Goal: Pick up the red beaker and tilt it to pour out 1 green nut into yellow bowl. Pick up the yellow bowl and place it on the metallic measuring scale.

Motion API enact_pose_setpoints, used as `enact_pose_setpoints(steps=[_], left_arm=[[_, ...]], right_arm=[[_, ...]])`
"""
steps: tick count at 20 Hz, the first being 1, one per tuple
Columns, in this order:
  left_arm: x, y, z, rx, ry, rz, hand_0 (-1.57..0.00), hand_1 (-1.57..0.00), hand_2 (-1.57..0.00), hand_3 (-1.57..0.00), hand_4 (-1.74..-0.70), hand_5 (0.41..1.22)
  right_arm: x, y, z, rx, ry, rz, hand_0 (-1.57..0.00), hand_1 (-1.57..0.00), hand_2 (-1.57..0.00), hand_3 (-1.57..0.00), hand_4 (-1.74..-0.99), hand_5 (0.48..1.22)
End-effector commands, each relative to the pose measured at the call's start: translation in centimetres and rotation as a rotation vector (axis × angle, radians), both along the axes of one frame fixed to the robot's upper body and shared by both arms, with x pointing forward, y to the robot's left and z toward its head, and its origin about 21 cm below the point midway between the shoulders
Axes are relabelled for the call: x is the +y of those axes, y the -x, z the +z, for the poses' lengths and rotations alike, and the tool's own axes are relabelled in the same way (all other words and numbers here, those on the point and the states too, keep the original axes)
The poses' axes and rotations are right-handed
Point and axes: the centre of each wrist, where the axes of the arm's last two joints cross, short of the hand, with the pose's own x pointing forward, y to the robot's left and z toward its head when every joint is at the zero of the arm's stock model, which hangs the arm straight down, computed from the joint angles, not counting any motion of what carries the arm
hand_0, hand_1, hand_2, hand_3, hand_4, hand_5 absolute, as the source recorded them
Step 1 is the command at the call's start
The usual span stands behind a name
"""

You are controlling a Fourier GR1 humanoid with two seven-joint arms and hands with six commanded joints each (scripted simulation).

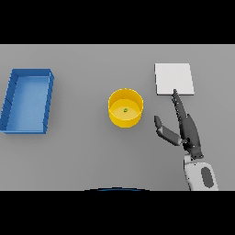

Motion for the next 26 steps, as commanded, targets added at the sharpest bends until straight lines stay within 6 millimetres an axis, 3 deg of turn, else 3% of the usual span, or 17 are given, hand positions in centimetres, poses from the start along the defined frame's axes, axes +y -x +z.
enact_pose_setpoints(steps=[1, 4, 9, 13, 17, 18, 19, 20, 21, 23, 26], left_arm=[[0.4, 0.2, -1.1, 0.011, 0.039, 0.028, -1.57, -1.57, -1.57, -1.46, -1.74, 1.221], [1.0, 0.9, -4.2, 0.007, 0.133, 0.052, -1.57, -1.57, -1.57, -1.37, -1.74, 1.221], [1.7, 2.9, -8.7, 0.005, 0.229, 0.107, -1.57, -1.57, -1.57, -1.39, -1.74, 1.221], [0.5, 5.5, -11.7, 0.043, 0.267, 0.142, -1.57, -1.57, -1.57, -1.38, -1.74, 1.221], [-0.3, 8.7, -12.2, 0.125, 0.304, 0.123, -1.57, -1.57, -1.57, -1.37, -1.73, 0.955], [-0.4, 9.4, -11.8, 0.158, 0.301, 0.099, -1.57, -1.57, -1.57, -1.41, -1.66, 0.888], [-0.6, 10.0, -11.4, 0.164, 0.307, 0.062, -1.57, -1.57, -1.57, -1.37, -1.49, 0.827], [-0.9, 10.5, -11.2, 0.186, 0.284, 0.003, -1.57, -1.54, -1.49, -1.24, -1.31, 0.774], [-0.6, 11.2, -11.0, 0.198, 0.264, -0.05, -1.5, -1.38, -1.31, -1.1, -1.15, 0.74], [-0.6, 11.8, -10.9, 0.23, 0.299, -0.141, -1.0, -0.88, -0.84, -0.71, -0.93, 0.697], [0.1, 12.0, -10.9, 0.283, 0.257, -0.164, -0.51, -0.45, -0.43, -0.36, -0.78, 0.656]], right_arm=[[0.2, 0.0, 0.0, 0.0, 0.012, 0.001, 0.0, 0.0, 0.0, 0.0, -1.188, 0.696], [0.0, -0.1, -0.1, 0.006, 0.019, -0.011, 0.0, 0.0, 0.0, 0.0, -1.194, 0.703], [0.1, -0.1, -0.4, 0.012, 0.029, -0.014, 0.0, 0.0, 0.0, 0.0, -1.202, 0.699], [0.2, -0.3, 0.0, -0.001, 0.026, -0.015, 0.0, 0.0, 0.0, 0.0, -1.186, 0.687], [0.3, -0.4, -0.1, 0.012, 0.016, -0.009, 0.0, 0.0, 0.0, 0.0, -1.168, 0.679], [0.2, -0.5, -0.1, 0.01, 0.015, -0.013, 0.0, 0.0, 0.0, 0.0, -1.165, 0.678], [0.2, -0.3, -0.1, 0.009, 0.02, -0.014, 0.0, 0.0, 0.0, 0.0, -1.165, 0.675], [0.0, -0.4, 0.0, 0.013, 0.027, -0.021, 0.0, 0.0, 0.0, 0.0, -1.163, 0.671], [-0.1, -0.5, -0.1, 0.018, 0.029, -0.016, 0.0, 0.0, 0.0, 0.0, -1.159, 0.669], [-0.4, -0.6, 0.0, 0.017, 0.03, -0.018, 0.0, 0.0, 0.0, 0.0, -1.162, 0.671], [0.1, -0.2, 0.0, 0.0, 0.029, -0.002, 0.0, 0.0, 0.0, 0.0, -1.147, 0.68]])
